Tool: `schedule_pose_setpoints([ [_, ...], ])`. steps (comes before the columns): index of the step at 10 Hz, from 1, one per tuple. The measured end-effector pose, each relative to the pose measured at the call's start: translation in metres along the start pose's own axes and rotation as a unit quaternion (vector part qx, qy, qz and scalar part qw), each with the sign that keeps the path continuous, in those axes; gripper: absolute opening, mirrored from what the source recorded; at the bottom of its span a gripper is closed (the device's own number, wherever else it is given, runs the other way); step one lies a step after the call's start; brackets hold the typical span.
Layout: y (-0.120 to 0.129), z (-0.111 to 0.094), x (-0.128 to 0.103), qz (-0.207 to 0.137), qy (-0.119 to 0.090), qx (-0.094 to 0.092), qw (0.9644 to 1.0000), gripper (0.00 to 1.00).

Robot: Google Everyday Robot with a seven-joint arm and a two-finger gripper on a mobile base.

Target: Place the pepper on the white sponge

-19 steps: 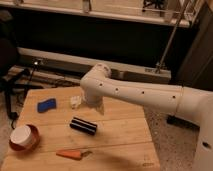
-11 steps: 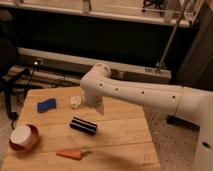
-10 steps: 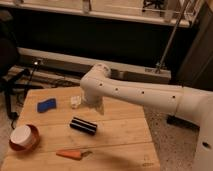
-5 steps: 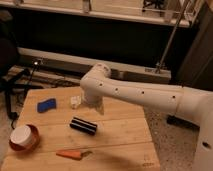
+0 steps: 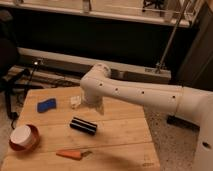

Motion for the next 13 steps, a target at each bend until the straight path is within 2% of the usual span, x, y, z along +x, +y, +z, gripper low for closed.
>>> schedule_pose_setpoints([
  [4,0.0,0.0,-0.001,-0.002,0.0,-0.001,1.0,0.8],
  [5,-0.002,0.004,-0.006,-0.015,-0.001,-0.007,0.9999,0.8],
  [6,-0.012,0.013,-0.022,-0.047,-0.011,-0.012,0.9988,0.8],
  [7,-0.027,0.031,-0.056,-0.104,-0.031,-0.022,0.9939,0.8],
  [8,-0.037,0.042,-0.077,-0.14,-0.044,-0.026,0.9888,0.8],
  [10,-0.055,0.074,-0.13,-0.239,-0.08,-0.04,0.9668,0.8],
  [11,-0.062,0.089,-0.149,-0.284,-0.092,-0.047,0.9531,0.8],
  [13,-0.064,0.116,-0.166,-0.344,-0.104,-0.068,0.9306,0.8],
])
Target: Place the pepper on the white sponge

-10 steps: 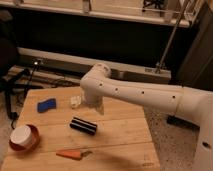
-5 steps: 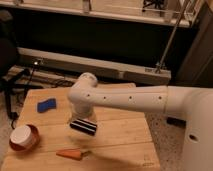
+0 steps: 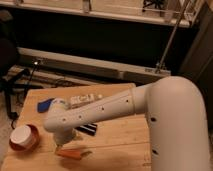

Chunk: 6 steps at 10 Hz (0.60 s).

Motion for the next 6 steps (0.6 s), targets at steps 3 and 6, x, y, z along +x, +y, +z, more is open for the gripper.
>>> schedule_pose_setpoints([
  [3,0.003,0.031,0.0,-0.04,-0.007,-0.031,0.9987,0.8],
  [6,0.011,0.05,-0.003,-0.051,-0.014,-0.047,0.9975,0.58],
])
